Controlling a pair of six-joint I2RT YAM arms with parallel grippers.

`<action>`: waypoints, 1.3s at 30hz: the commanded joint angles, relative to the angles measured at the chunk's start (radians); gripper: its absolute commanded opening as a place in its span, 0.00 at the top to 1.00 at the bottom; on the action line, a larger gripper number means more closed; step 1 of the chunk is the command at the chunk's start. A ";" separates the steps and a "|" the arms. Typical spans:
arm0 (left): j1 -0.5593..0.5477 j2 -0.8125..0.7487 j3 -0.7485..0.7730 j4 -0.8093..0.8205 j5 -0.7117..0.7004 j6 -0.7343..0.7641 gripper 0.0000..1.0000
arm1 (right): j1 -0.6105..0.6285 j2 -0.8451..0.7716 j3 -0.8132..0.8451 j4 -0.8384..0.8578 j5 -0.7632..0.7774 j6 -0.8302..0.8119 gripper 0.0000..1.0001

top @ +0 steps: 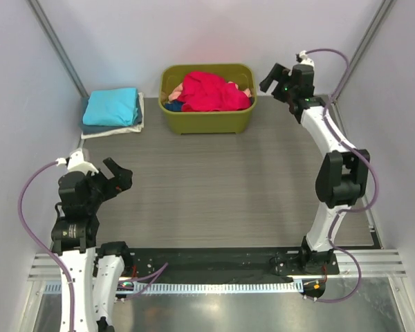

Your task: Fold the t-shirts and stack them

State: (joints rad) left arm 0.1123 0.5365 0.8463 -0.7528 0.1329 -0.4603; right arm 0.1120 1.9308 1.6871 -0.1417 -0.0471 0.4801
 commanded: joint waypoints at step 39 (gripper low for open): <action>0.027 -0.055 -0.003 0.055 0.054 0.015 0.00 | 0.345 0.372 0.761 -0.112 0.280 -0.325 0.99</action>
State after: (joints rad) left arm 0.1295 0.4923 0.8444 -0.7448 0.1623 -0.4603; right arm 0.4374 2.5202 2.4233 -0.3305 0.2562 0.1562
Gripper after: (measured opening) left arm 0.996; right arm 0.075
